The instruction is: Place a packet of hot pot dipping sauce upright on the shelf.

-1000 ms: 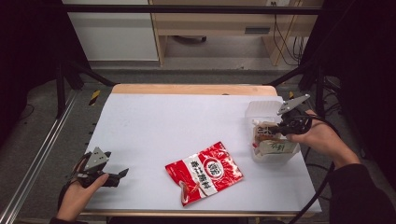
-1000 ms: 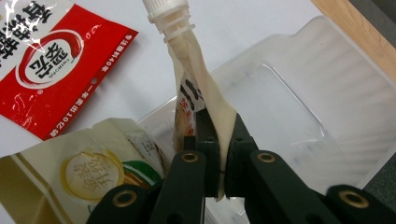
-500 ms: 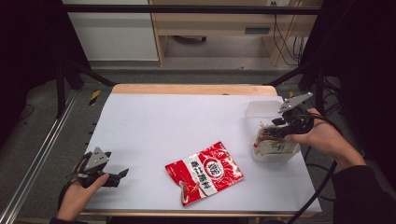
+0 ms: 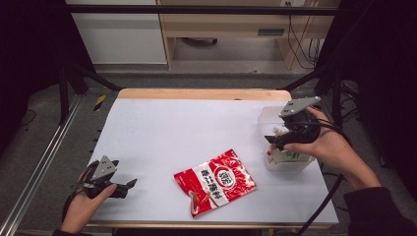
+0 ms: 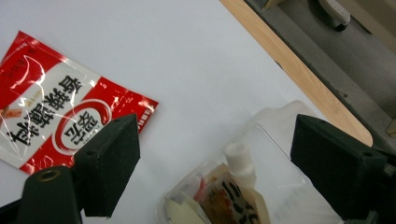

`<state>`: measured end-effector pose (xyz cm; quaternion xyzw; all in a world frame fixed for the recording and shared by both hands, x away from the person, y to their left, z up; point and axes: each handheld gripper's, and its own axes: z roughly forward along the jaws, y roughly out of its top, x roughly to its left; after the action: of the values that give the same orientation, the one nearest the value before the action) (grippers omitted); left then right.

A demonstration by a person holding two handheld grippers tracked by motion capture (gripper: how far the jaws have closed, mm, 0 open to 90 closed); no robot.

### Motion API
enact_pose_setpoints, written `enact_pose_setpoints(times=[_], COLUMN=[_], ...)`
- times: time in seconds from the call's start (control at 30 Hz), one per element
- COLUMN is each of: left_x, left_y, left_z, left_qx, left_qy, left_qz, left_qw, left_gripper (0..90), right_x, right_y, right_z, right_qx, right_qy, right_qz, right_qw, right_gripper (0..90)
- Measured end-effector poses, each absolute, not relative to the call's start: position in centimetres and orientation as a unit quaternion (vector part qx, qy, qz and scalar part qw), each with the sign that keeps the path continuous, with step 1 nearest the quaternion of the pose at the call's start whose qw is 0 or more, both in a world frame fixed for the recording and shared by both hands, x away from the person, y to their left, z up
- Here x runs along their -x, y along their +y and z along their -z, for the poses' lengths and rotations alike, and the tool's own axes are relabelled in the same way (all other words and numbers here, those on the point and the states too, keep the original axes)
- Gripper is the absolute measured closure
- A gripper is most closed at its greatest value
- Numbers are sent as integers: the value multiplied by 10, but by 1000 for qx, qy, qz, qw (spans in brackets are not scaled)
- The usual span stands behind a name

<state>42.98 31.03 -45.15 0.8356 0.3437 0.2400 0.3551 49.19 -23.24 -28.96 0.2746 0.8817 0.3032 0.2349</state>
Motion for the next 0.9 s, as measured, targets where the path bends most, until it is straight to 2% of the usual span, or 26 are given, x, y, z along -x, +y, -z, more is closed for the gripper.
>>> enact_pose_setpoints(times=[0.37, 0.53, 0.9], left_x=[-429, -429, -427], left_y=[305, 303, 297], left_z=[452, 453, 454], left_qx=[-839, -839, -844], left_qy=[337, 335, 326], left_qz=[-238, -238, -238], left_qw=[354, 356, 352], left_gripper=[57, 57, 57], right_x=[-470, -463, -448], right_y=[-175, -152, -125], right_z=[295, 313, 358], right_qx=[-279, -288, -320], right_qy=[867, 865, 847], right_qz=[-328, -335, -348], right_qw=[252, 240, 243], right_gripper=[72, 99, 137])
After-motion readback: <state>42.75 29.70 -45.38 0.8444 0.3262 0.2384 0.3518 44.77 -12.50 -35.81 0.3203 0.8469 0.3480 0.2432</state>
